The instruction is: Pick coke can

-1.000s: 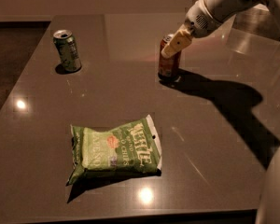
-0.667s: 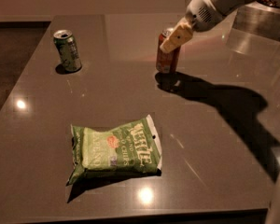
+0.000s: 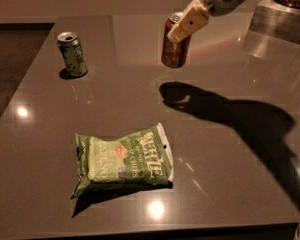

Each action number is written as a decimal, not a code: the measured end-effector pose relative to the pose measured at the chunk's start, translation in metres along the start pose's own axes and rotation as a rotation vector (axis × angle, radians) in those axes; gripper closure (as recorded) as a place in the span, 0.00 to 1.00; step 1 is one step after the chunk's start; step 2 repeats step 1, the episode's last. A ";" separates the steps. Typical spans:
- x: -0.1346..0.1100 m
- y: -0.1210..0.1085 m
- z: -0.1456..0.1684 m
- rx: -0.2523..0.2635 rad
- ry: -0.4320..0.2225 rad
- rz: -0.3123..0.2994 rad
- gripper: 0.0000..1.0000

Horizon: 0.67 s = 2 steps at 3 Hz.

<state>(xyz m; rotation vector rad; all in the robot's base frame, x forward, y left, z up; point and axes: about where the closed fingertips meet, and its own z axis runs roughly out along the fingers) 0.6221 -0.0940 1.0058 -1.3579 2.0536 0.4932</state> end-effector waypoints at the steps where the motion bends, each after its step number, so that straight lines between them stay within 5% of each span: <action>1: -0.003 0.002 -0.003 -0.004 -0.001 -0.005 1.00; 2: -0.003 0.002 -0.003 -0.004 -0.001 -0.005 1.00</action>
Offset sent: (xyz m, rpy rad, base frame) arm 0.0000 0.0000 0.0000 0.0000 0.0000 0.0000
